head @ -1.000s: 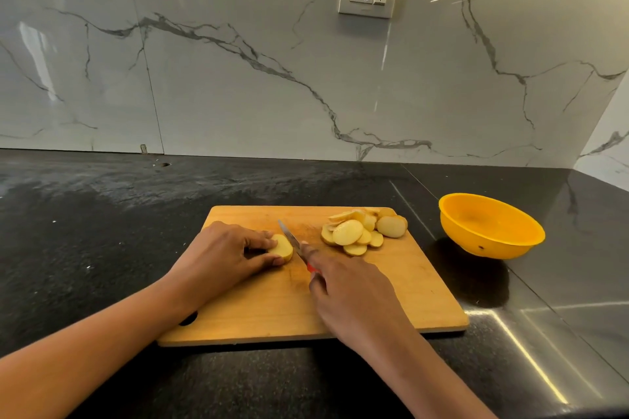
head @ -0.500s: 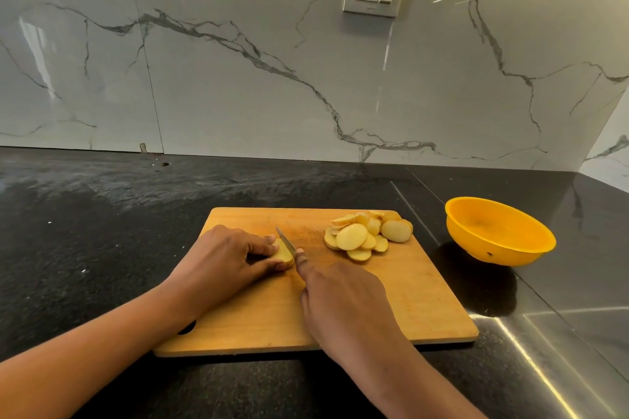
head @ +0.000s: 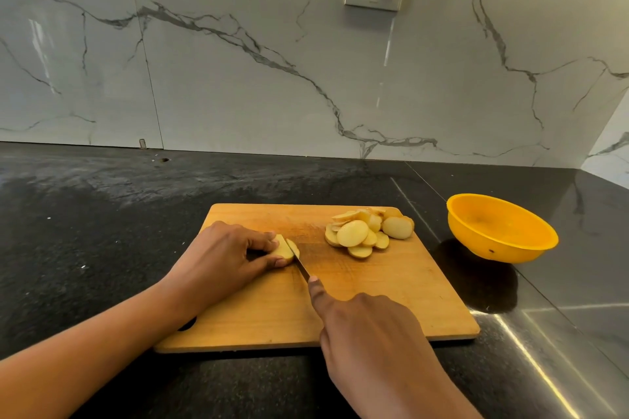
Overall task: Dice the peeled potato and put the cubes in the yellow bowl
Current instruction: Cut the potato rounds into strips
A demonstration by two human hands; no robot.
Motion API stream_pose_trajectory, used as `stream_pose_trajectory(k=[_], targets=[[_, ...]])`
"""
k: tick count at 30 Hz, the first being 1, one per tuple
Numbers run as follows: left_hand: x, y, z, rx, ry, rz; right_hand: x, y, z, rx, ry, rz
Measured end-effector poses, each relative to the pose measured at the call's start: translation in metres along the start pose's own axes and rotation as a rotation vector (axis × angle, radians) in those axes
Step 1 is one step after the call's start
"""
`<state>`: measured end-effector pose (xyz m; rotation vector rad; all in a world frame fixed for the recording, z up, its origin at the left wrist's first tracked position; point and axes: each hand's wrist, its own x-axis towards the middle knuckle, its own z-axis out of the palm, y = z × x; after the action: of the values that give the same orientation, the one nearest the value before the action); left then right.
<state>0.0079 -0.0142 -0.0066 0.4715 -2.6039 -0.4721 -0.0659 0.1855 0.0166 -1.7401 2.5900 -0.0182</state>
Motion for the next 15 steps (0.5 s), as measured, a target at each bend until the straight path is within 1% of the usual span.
stream_pose_trajectory(k=[6, 10, 12, 15], targets=[[0.0, 0.0, -0.001, -0.049, -0.003, -0.054, -0.008, 0.0, -0.001, 0.039, -0.023, 0.054], [0.0, -0.001, -0.004, -0.193, 0.005, -0.12, -0.006, 0.002, -0.001, 0.107, 0.113, 0.064], [0.0, -0.002, -0.004, -0.178, 0.013, -0.128, 0.0, 0.001, 0.002, 0.132, 0.163, 0.062], [0.0, -0.003, -0.004, -0.131, 0.012, -0.12, 0.01, 0.0, 0.005, 0.151, 0.194, 0.061]])
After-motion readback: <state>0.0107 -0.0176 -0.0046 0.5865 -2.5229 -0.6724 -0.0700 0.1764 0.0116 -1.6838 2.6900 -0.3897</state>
